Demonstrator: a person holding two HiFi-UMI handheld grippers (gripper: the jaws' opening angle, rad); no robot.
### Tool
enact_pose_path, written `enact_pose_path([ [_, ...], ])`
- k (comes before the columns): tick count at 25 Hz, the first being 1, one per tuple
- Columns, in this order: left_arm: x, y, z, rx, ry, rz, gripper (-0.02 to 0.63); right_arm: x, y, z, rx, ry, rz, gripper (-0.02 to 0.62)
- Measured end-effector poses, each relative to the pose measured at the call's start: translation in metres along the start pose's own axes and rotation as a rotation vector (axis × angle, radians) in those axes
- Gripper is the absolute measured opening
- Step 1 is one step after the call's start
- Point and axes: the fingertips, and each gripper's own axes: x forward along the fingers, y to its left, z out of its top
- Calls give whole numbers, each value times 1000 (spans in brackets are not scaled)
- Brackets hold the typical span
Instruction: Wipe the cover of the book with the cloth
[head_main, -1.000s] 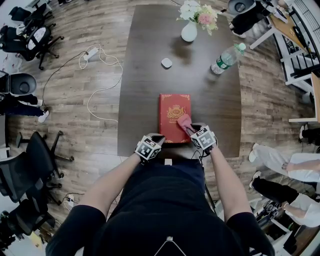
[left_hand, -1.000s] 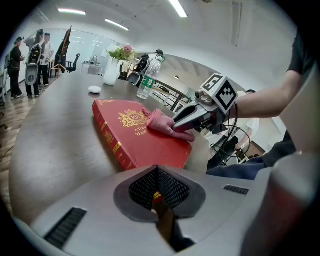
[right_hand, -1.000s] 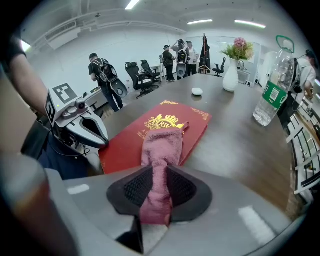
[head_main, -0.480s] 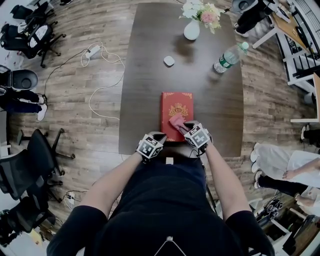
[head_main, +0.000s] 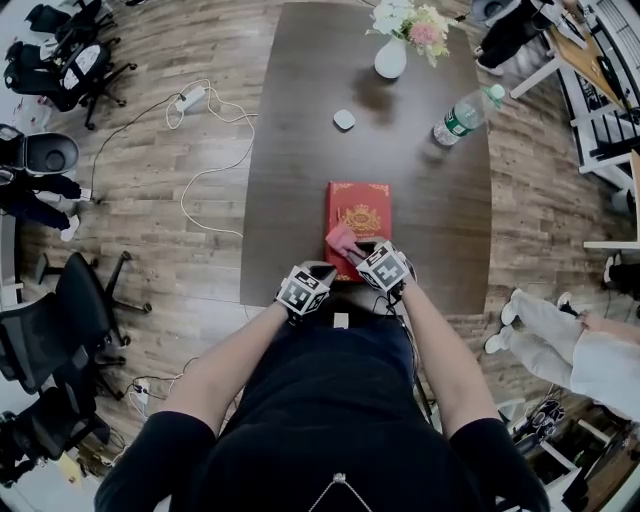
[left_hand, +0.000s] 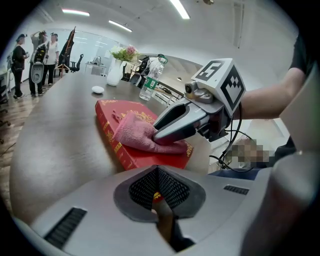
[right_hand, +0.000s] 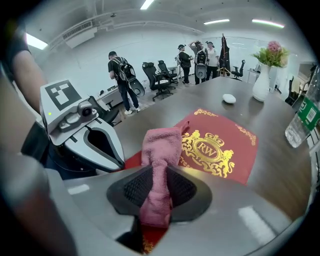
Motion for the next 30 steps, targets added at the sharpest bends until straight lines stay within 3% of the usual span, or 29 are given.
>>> enact_pose_path([
  [30,0,0,2,-6,3,10,-5,26,29,33,-47,-19,75,95],
])
